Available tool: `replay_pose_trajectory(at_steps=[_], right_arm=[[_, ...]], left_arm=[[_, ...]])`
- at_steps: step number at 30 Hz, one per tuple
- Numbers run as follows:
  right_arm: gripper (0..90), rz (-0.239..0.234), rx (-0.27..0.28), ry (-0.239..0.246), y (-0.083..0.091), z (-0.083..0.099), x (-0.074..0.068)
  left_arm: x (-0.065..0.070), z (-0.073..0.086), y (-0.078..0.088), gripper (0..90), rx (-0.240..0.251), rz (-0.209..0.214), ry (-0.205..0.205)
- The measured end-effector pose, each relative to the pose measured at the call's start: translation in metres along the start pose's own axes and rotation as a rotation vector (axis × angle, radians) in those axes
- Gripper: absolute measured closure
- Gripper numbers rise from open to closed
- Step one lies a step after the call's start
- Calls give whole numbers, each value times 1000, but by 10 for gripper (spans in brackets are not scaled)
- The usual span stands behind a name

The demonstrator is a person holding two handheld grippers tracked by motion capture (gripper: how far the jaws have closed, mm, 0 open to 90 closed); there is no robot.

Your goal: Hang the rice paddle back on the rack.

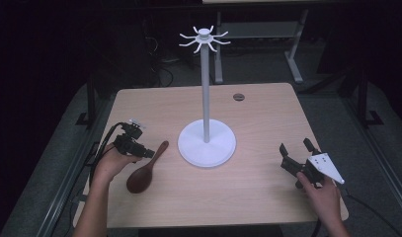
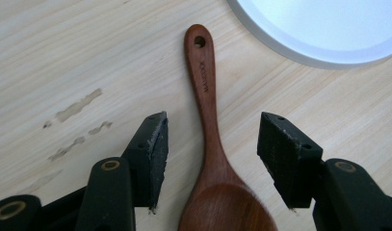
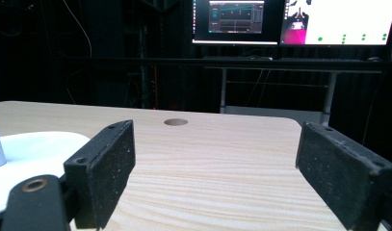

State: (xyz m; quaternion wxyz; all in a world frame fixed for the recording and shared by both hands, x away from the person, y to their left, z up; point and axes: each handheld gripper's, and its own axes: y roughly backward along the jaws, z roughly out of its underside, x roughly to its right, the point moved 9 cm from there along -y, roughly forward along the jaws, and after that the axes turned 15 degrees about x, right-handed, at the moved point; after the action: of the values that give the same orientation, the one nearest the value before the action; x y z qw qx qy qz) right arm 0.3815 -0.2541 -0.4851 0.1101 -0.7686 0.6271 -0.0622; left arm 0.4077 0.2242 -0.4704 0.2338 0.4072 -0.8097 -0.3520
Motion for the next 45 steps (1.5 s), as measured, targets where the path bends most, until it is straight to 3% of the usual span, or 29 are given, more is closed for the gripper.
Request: replay_pose_trajectory(at_steps=[8,17,25,30,45], right_arm=[[131,0,0,-1,0,0,0],[131,0,1,-2,0,0,0],[131,-1,0,-2,0,0,0],[131,-1,0,-3,0,0,0],[130,-2,0,-2,0,0,0]], left_arm=[[5,0,-19,474,-75,23,18],[3,6,-40,549,-170,6,42],[0,13,-48,638,-236,-20,-1],[0,17,-52,660,-259,-24,5],[0,18,-52,741,-261,-40,-3]])
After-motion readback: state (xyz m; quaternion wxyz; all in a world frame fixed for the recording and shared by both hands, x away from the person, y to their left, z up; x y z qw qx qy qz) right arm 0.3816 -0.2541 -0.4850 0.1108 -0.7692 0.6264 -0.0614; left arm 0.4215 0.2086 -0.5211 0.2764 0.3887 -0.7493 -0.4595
